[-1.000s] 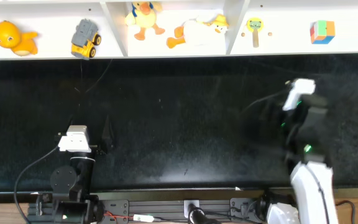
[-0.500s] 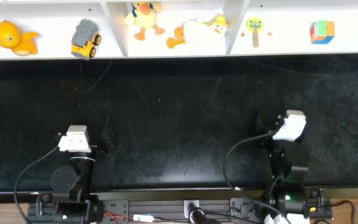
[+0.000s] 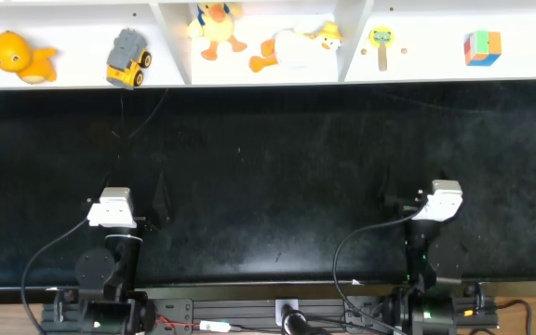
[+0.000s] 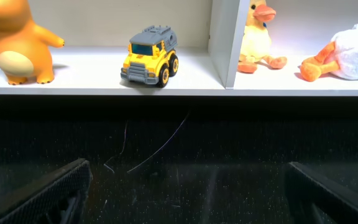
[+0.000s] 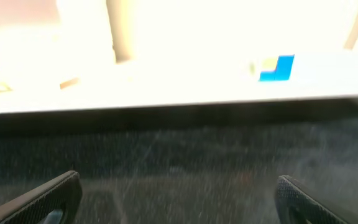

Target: Store Toys

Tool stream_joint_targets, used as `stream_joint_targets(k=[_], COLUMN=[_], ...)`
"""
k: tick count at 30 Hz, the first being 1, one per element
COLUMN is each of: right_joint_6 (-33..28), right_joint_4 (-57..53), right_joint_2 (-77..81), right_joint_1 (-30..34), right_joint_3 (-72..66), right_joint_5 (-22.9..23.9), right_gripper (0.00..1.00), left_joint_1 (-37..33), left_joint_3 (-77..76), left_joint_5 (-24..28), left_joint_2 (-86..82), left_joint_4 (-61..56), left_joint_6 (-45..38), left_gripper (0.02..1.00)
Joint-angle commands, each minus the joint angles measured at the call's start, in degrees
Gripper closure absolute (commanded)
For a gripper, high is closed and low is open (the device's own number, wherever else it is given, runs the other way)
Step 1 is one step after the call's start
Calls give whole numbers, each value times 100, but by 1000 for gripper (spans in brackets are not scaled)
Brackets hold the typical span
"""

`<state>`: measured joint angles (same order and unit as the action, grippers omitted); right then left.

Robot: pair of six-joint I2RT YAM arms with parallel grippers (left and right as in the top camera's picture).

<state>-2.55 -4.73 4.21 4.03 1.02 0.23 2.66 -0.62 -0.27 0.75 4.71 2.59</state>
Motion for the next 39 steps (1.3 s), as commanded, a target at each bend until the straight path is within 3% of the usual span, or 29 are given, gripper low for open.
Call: stream_joint_targets(k=[1,39], right_joint_6=[-280,-280], right_joint_4=[63,33], right_joint_2=[-422,-396], right_joint_1=[-24,-15], right_joint_3=[-76,-76], right_joint_5=[-17,-22], right_gripper=[5,5], left_joint_1=[26,26], left_joint_3=[17,17], left_joint_5=[-31,-31], left_joint_2=[-59,-59], left_joint_4=[11,11], left_joint_6=[-107,-107], left_gripper=[20,20])
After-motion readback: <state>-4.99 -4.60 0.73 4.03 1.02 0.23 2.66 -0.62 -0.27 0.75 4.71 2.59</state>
